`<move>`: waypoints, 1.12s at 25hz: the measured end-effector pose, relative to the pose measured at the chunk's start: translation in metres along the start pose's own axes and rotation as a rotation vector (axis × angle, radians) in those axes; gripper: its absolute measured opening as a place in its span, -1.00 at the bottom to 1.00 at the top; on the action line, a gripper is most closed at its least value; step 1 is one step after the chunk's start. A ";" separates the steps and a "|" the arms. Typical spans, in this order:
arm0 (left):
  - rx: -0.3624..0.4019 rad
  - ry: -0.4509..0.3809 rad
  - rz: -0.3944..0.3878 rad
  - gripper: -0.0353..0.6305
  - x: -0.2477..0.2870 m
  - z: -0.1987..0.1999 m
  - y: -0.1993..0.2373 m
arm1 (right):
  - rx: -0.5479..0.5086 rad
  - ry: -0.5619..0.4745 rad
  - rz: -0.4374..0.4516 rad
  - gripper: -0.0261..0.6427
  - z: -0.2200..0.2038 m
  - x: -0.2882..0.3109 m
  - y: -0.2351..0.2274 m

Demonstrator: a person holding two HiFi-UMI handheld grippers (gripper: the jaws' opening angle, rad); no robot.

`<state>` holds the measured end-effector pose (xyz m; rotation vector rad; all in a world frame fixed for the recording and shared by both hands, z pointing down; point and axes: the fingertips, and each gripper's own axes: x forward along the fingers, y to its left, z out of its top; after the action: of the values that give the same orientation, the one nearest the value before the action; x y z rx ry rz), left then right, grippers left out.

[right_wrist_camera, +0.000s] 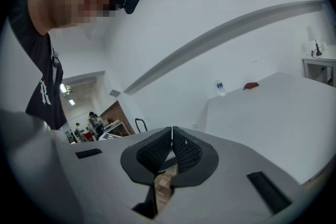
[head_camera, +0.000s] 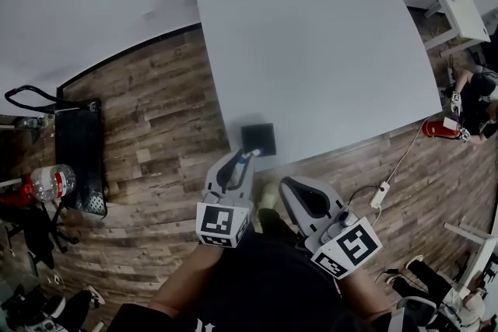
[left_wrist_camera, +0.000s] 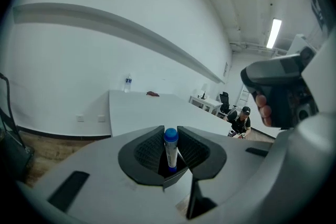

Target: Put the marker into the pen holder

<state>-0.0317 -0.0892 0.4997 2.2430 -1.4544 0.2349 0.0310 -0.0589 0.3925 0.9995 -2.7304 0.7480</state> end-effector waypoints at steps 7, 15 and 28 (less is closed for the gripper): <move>-0.020 0.041 -0.002 -0.69 0.022 -0.028 0.013 | 0.030 0.054 -0.028 -0.87 -0.015 0.012 -0.007; -0.011 0.083 -0.020 -0.69 0.038 -0.050 0.013 | 0.054 0.083 -0.054 -0.87 -0.023 0.017 -0.018; 0.020 0.091 -0.028 -0.58 0.045 -0.043 0.017 | 0.060 0.087 -0.048 -0.87 -0.020 0.028 -0.026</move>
<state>-0.0232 -0.1120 0.5597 2.2363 -1.3784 0.3400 0.0254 -0.0815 0.4288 1.0160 -2.6151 0.8497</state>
